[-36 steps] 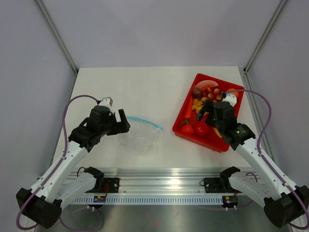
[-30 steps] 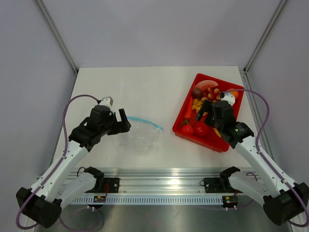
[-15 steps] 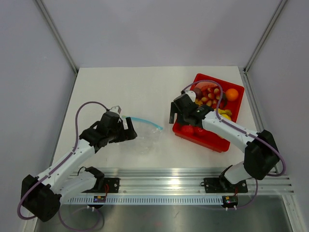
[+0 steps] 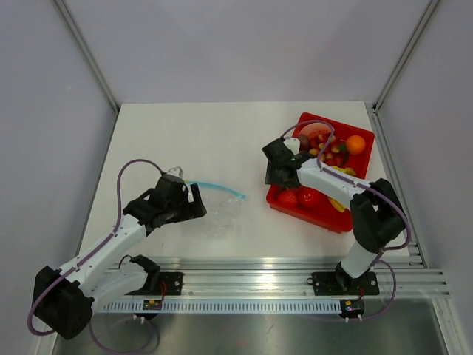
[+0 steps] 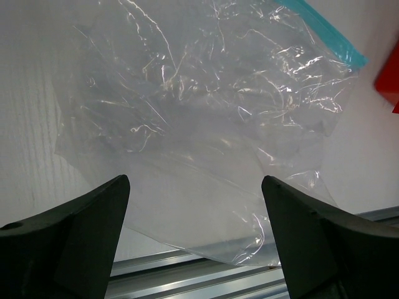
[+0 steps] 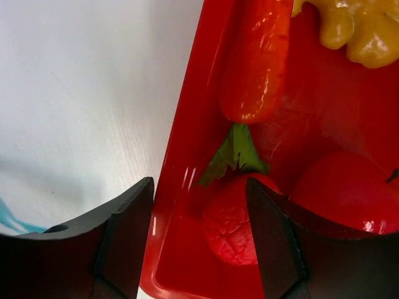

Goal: Place the food in the zip-top bag and seal the zipper
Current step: Pick up the zipper food storage bag at the center of the board.

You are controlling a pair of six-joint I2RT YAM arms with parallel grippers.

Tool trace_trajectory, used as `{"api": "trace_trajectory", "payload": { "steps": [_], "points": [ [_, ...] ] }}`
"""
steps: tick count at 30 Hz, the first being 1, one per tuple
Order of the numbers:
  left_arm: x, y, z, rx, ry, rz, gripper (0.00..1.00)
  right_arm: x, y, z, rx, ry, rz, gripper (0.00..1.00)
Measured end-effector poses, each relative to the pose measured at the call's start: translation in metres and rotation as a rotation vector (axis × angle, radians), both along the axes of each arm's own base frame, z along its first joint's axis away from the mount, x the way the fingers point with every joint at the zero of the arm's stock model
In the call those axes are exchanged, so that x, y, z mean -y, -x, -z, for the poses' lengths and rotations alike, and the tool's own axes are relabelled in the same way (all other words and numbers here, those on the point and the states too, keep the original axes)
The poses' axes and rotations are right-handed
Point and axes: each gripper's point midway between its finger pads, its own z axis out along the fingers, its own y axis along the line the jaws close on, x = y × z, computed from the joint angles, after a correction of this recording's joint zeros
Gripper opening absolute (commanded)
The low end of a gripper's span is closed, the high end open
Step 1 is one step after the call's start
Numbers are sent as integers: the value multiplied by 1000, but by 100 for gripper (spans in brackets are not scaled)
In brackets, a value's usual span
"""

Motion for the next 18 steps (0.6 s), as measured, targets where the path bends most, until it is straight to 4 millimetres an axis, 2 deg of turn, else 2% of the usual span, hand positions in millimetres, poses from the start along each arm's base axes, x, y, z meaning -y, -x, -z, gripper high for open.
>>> {"api": "trace_trajectory", "payload": {
  "steps": [6,8,14,18],
  "points": [
    [-8,1,-4,-4,-42,-8,92,47,6,5,-29,-18,104,66],
    [-7,-3,-11,15,-39,-8,93,54,7,0,-29,-14,113,67],
    [-3,-10,-22,40,-35,-1,92,43,12,-22,14,-50,57,74],
    [-5,-9,-25,36,-46,-2,92,13,16,-40,48,-81,-33,75]
  ]
}}
